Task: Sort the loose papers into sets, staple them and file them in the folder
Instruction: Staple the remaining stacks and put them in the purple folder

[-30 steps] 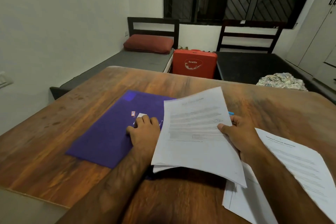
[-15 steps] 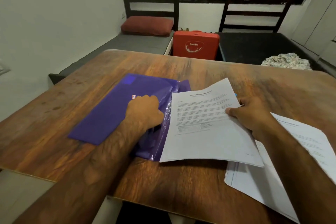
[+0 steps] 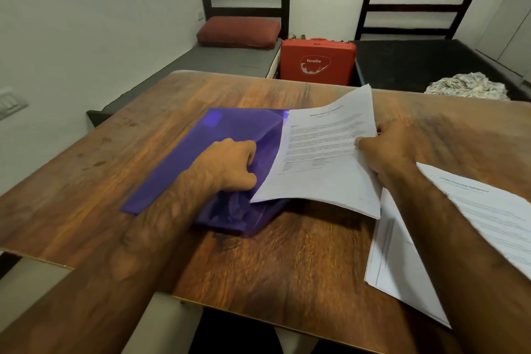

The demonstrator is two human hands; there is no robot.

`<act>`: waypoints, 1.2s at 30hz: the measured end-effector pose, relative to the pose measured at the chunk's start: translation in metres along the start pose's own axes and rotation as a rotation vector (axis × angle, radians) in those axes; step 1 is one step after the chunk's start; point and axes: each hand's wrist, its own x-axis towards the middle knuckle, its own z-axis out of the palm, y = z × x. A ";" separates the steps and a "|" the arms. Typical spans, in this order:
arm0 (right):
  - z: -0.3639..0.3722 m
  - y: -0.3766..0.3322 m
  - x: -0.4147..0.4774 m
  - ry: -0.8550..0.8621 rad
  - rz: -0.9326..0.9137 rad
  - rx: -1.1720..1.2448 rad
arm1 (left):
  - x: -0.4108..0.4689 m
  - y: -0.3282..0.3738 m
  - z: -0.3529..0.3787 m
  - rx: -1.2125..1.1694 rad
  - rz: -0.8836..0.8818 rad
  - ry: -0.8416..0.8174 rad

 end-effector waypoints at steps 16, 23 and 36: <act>0.093 -0.019 -0.024 -0.199 0.050 0.077 | -0.006 0.054 0.019 0.238 0.024 0.263; 0.097 -0.018 -0.027 -0.486 0.340 0.279 | -0.009 0.055 0.020 0.227 0.028 0.259; 0.123 -0.017 -0.021 -0.450 0.143 0.091 | -0.006 0.050 0.025 0.129 0.018 0.196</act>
